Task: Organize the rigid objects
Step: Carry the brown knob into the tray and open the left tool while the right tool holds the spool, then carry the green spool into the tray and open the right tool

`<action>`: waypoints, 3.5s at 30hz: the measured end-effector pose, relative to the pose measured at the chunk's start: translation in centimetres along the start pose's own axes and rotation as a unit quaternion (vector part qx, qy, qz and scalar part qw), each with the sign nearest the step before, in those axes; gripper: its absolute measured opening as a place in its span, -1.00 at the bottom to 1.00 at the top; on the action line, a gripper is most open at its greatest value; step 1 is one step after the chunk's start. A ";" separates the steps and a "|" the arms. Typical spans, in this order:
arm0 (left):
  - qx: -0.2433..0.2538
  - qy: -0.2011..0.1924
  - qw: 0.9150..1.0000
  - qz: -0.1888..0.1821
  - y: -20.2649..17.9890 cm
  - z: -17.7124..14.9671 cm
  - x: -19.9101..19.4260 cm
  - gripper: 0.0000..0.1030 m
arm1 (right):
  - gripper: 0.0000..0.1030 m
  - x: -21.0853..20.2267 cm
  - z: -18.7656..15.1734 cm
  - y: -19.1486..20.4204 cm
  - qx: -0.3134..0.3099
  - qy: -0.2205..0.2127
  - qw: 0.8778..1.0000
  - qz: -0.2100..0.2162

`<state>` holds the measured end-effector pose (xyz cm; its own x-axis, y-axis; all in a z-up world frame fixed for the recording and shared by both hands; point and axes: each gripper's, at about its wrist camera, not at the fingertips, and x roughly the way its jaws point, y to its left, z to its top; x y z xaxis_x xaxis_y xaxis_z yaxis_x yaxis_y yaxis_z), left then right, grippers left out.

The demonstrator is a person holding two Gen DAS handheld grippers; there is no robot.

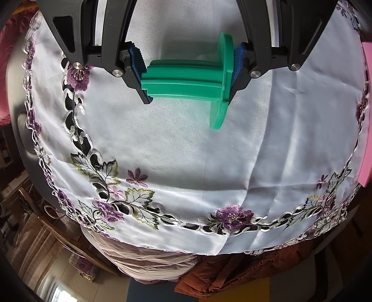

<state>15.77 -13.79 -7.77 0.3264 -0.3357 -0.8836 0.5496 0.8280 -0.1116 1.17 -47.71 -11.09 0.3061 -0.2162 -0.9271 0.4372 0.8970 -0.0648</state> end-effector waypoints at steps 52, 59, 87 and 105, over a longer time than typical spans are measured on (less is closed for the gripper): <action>-0.135 -0.156 0.977 0.061 2.9 -11.5 -13.0 0.27 | 0.16 -3.7 0.2 4.9 -0.058 -0.057 0.994 0.070; -0.150 -0.151 0.975 0.057 3.8 -12.3 -12.7 0.27 | 0.16 -8.6 -0.5 11.4 -0.118 -0.098 0.978 0.138; -0.209 -0.143 0.964 0.074 8.4 -15.0 -12.4 0.27 | 0.22 -7.5 -5.3 32.3 -0.279 -0.074 0.925 0.248; -0.192 -0.159 0.959 0.133 6.5 -14.8 -13.4 0.29 | 0.67 -9.4 -6.4 30.7 -0.244 -0.117 0.928 0.255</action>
<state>3.64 2.75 -3.36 0.6673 -0.1590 -0.7276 0.1108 0.9873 -0.1141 6.29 -15.64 -6.70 0.5686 0.2588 -0.7808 -0.2330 0.9610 0.1488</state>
